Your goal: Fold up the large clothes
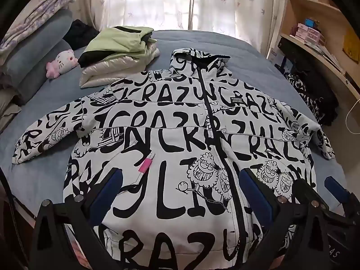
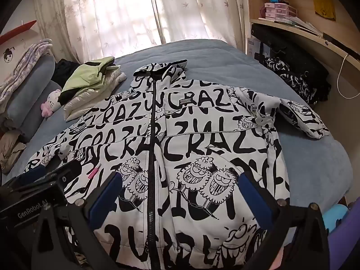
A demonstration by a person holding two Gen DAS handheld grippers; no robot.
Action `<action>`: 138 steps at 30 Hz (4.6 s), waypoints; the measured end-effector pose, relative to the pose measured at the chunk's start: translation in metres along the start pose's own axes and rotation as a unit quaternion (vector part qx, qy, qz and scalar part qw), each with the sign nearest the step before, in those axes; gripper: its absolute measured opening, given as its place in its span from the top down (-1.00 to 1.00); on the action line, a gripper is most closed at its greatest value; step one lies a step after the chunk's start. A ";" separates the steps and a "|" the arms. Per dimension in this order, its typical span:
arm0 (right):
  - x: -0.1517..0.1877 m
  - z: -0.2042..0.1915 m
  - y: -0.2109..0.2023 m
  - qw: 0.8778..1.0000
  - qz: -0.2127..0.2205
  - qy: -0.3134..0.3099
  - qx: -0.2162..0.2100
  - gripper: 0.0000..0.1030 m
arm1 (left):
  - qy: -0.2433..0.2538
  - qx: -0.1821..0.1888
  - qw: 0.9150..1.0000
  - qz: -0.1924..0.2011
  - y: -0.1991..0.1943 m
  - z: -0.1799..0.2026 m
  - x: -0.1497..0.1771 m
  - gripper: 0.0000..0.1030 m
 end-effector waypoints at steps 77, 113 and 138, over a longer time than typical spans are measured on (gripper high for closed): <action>-0.002 0.006 -0.014 0.999 0.006 0.015 -0.046 -1.00 | 0.009 -0.028 1.000 -0.012 -0.007 0.003 -0.007 -0.98; -0.129 0.135 -0.072 0.994 0.099 0.020 0.036 -1.00 | 0.148 0.069 0.986 0.020 -0.019 0.175 -0.137 -0.98; -0.099 0.443 0.069 0.929 -0.087 0.359 -0.030 -0.76 | 0.173 -0.007 0.985 -0.016 0.138 0.302 -0.202 -0.98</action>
Point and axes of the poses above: each gripper's, at about its wrist camera, not at the fingertips, and y roughly the way its jaws point, z to its right, x to its underside, the point moved 6 cm from there along y, roughly the way its jaws point, and after that the axes turned 15 degrees about -z, right-handed, at the moved point
